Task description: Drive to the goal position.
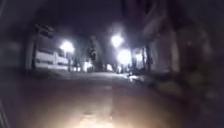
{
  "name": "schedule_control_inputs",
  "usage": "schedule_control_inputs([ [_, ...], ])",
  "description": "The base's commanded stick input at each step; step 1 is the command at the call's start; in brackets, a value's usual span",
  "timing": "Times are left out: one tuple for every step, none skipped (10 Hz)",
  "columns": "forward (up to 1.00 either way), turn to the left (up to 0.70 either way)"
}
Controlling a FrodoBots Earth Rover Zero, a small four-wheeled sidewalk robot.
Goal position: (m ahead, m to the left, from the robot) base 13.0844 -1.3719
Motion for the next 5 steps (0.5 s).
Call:
schedule_control_inputs([
  [0.70,0.00],
  [0.70,0.00],
  [0.70,0.00],
  [0.70,0.00],
  [0.70,0.00],
])
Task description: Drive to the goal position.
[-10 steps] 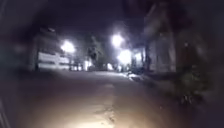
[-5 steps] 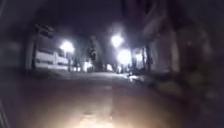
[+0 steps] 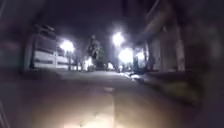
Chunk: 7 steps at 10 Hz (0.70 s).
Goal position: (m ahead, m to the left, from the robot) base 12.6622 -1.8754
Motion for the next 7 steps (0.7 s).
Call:
schedule_control_inputs([
  [0.70,0.00],
  [0.70,0.00],
  [0.70,0.00],
  [0.70,0.00],
  [0.70,0.00],
  [0.70,0.00],
  [0.70,0.00],
])
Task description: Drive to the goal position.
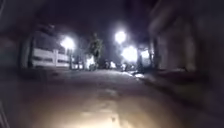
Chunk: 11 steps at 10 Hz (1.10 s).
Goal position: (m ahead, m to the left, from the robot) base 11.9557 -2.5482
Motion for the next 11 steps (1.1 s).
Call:
schedule_control_inputs([
  [0.70,0.00],
  [0.70,0.00],
  [0.70,0.00],
  [0.70,0.00],
  [0.70,0.00],
  [0.70,0.00],
  [0.70,0.00],
  [0.70,0.00],
  [0.70,0.00],
  [0.70,0.00],
  [0.70,0.00],
])
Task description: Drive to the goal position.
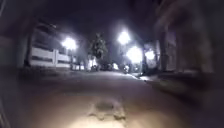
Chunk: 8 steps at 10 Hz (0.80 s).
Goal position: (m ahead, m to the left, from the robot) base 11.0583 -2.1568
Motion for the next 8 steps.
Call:
schedule_control_inputs([
  [0.70,0.00],
  [0.70,0.00],
  [0.70,0.00],
  [0.70,0.00],
  [0.70,0.00],
  [0.70,0.00],
  [0.70,0.00],
  [0.70,0.00],
])
